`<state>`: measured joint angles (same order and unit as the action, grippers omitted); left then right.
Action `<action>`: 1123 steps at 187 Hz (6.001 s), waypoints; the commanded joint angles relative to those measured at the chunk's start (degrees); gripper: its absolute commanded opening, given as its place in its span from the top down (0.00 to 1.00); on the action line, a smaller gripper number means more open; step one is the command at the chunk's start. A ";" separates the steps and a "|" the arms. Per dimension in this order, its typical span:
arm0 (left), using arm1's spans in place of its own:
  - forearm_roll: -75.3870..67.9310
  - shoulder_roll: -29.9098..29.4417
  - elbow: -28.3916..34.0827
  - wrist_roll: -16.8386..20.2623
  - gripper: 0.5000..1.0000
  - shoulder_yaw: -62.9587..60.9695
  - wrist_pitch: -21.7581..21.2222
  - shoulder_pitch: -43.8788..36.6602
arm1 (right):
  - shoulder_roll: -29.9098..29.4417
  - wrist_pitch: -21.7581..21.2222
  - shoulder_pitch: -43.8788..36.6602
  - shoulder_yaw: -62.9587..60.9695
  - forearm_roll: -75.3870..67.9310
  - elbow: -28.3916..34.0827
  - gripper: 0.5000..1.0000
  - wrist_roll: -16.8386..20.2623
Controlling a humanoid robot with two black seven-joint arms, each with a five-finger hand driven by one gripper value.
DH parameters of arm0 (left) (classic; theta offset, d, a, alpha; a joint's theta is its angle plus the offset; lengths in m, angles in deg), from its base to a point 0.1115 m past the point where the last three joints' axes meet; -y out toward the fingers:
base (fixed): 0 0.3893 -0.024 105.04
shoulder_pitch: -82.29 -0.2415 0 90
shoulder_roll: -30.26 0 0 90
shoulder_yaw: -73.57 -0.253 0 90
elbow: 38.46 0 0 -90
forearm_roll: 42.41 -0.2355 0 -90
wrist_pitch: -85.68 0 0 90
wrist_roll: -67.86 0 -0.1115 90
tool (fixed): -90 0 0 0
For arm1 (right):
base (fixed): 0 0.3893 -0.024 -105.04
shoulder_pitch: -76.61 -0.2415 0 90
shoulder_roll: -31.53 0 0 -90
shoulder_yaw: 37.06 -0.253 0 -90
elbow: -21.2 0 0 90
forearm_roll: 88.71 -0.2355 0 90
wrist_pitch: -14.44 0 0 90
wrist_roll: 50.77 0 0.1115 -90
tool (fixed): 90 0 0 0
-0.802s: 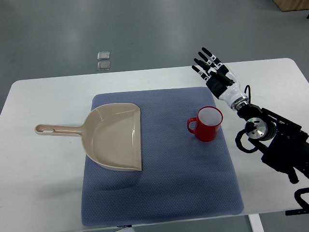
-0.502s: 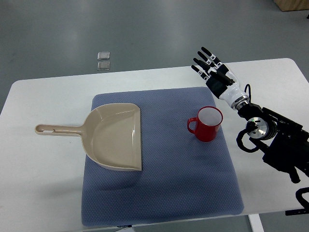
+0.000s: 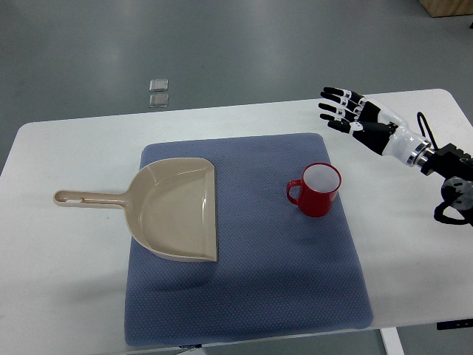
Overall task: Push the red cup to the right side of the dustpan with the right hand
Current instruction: 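Move the right hand down and toward the red mug's far side, then press the right hand's fingers against the red mug's side, then push the red mug with the right hand toward the dustpan's edge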
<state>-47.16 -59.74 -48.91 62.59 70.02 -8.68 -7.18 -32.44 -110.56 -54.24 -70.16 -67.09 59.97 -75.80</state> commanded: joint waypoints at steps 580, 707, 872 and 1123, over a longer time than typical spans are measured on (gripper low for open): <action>-0.09 0.00 -0.44 -0.09 0.00 0.12 0.05 0.09 | -9.06 2.22 12.81 -0.65 15.03 3.07 0.13 -9.97; -0.09 0.00 -0.44 -0.09 0.00 0.21 0.05 0.09 | -10.47 2.13 13.87 -0.21 15.29 3.07 0.13 -9.97; -0.09 0.00 -0.44 -0.09 0.00 0.21 0.05 0.00 | -17.23 8.37 12.64 0.49 19.86 2.98 0.13 -9.97; -0.09 0.00 -0.44 -0.09 0.00 0.03 0.05 0.09 | -24.27 14.44 9.82 3.74 22.59 2.89 0.14 -9.97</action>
<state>-47.25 -59.74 -49.44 62.50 70.05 -8.65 -7.10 -56.92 -96.23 -44.41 -66.42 -44.41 62.95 -85.77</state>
